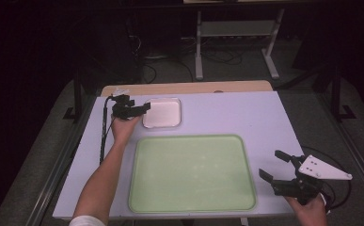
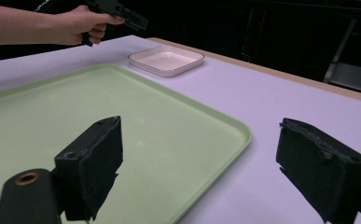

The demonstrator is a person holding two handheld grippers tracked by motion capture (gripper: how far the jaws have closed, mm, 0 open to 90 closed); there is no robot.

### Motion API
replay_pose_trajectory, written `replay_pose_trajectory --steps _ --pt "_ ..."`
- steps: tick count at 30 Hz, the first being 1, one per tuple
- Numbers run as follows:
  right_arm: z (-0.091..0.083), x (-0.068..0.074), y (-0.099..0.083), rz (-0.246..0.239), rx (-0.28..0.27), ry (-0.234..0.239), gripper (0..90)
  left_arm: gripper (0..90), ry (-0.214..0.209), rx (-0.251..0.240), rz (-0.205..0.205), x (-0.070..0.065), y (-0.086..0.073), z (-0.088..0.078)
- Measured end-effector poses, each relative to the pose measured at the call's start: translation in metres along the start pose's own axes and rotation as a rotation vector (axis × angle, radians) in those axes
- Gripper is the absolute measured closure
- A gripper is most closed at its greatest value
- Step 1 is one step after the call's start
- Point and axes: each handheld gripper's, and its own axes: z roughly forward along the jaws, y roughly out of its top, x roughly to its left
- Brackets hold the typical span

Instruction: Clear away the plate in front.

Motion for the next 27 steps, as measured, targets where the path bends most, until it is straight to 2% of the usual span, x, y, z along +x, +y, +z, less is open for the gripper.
replay_pose_trajectory --steps 5,12,24,27 --pt "0.0 -0.001 0.0 0.002 0.0 -0.001 13.7 23.9 0.019 0.027 0.037 -0.001 -0.001 0.006" --pt "0.0 0.0 0.0 -0.001 0.002 0.003 13.7 24.1 0.043 0.072 -0.007 0.006 -0.007 0.014" --pt "0.001 0.002 0.0 -0.014 0.007 0.012 13.7 32.0 0.063 0.152 -0.075 0.011 -0.014 0.021" --pt "0.001 0.003 0.001 -0.016 0.008 0.014 13.7 34.8 0.058 0.149 -0.103 0.013 -0.016 0.023"
